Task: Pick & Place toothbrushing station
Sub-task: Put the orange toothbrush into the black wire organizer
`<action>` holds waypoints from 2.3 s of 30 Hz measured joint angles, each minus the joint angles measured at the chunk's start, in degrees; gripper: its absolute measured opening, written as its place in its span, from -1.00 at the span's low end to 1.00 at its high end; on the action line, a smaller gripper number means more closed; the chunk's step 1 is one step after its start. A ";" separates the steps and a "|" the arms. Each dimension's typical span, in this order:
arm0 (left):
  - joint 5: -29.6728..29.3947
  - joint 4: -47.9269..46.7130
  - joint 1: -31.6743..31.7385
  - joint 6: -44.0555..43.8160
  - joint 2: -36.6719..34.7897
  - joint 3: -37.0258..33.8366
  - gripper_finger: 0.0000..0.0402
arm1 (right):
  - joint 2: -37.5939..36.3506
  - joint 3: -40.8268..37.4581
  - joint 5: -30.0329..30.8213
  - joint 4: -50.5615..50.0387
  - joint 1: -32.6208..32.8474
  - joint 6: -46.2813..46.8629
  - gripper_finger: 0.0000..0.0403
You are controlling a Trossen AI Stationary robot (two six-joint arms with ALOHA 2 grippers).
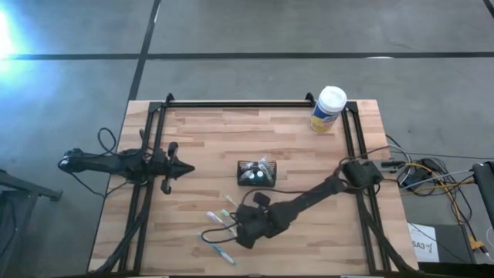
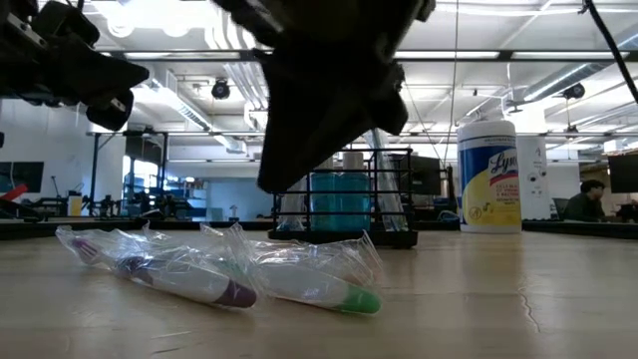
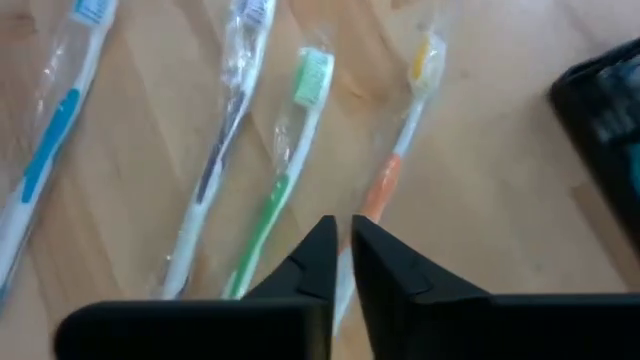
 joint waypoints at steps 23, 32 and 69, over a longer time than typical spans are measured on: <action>0.37 -3.21 0.00 -1.60 0.11 -0.16 -0.95 | 6.51 0.69 -6.52 1.17 -4.80 6.57 -0.08; 0.37 -3.21 -0.02 -1.70 0.11 -0.15 -0.93 | 6.23 0.36 -7.33 1.56 -4.82 2.70 -0.77; 9.21 20.16 -4.76 -1.28 12.56 -0.30 -0.90 | -40.54 -53.67 10.11 69.05 8.09 -39.27 -0.93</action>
